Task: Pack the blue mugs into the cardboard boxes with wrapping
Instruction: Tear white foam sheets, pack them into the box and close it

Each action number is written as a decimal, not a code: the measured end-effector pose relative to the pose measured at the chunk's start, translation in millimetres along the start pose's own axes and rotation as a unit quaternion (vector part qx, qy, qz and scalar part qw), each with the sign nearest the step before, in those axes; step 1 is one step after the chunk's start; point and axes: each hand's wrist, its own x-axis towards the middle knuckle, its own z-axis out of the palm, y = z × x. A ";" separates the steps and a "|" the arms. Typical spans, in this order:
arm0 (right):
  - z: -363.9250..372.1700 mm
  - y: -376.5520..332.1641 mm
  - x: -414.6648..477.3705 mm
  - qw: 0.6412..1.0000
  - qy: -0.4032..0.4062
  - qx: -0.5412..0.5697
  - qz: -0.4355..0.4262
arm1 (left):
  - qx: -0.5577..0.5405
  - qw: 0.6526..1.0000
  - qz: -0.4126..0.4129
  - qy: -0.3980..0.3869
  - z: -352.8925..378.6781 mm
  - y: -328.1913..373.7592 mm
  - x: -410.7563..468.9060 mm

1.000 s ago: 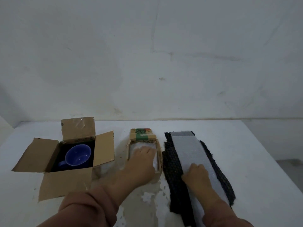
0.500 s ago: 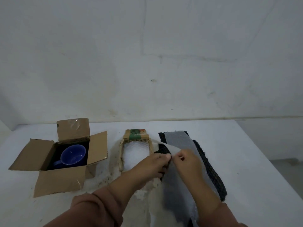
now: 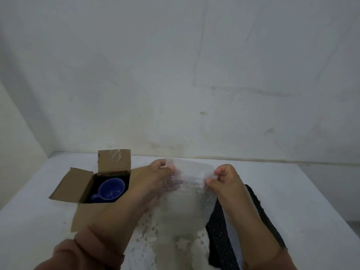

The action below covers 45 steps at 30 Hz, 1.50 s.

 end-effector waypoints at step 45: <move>18.9 12.8 34.0 0.963 -0.191 -0.172 -0.083 | 0.026 0.973 -0.192 -0.124 -71.2 -16.6 28.5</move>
